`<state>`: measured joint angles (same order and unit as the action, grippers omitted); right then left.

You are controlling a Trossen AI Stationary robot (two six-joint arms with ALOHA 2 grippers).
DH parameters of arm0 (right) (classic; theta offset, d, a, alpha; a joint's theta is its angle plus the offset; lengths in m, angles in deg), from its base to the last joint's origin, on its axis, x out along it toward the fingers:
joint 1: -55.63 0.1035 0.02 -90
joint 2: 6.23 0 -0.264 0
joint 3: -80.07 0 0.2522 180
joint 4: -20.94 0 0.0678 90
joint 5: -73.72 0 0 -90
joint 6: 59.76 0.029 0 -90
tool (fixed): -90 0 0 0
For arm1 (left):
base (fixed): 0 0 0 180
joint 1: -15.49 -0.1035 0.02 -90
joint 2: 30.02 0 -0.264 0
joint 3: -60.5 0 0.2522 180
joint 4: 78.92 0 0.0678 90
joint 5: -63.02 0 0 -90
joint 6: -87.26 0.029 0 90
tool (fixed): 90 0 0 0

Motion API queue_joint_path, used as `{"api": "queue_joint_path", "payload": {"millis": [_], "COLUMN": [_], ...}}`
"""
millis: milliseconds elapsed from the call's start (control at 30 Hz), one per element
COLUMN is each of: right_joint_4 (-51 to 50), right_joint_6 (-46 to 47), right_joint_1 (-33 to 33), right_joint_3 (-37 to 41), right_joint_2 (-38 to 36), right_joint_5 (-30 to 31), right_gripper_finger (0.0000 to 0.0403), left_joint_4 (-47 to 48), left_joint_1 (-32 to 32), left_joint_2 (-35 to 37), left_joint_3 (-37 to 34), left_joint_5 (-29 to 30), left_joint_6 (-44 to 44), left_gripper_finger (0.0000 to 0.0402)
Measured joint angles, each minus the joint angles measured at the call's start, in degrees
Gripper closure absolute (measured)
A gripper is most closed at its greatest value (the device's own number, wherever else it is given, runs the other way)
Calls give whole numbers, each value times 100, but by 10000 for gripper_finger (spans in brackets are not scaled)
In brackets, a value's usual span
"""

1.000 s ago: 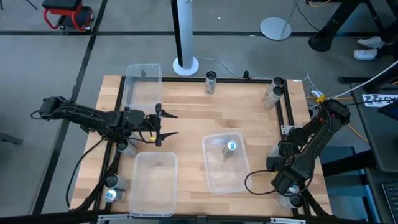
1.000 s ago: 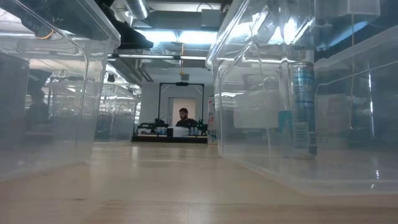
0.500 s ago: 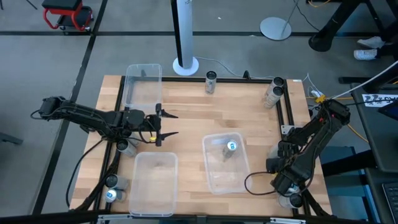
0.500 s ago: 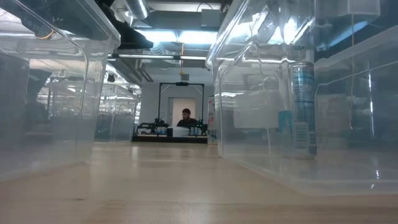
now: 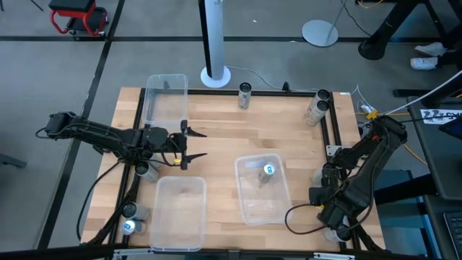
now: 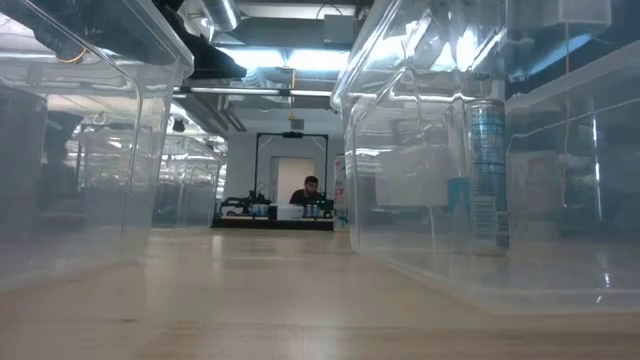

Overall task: Sort soda cans
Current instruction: Put the top right blue soda can into the bottom right transparent bin

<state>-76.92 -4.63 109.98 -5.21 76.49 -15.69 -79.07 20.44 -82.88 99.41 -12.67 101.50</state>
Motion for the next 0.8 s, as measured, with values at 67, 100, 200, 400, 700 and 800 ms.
{"api": "queue_joint_path", "payload": {"millis": [67,100,200,400,700,800], "right_joint_4": [-15,-8,-33,-329,-600,-594], "right_joint_6": [-13,-35,-123,-158,-575,-885], "right_joint_1": [2,2,-1,-5,-148,-331], "right_joint_3": [-182,-272,-522,-1041,-1347,-1349], "right_joint_2": [-4,-4,-6,-11,-33,-37], "right_joint_5": [203,292,466,959,1659,1678], "right_gripper_finger": [146,146,146,161,161,165], "left_joint_4": [0,0,-2,-2,-2,-2], "left_joint_1": [2,0,1,2,2,2], "left_joint_2": [0,0,1,2,0,1], "left_joint_3": [0,0,0,0,0,2], "left_joint_5": [0,0,1,0,1,1], "left_joint_6": [0,2,5,9,11,9], "left_gripper_finger": [95,95,95,95,95,95]}}
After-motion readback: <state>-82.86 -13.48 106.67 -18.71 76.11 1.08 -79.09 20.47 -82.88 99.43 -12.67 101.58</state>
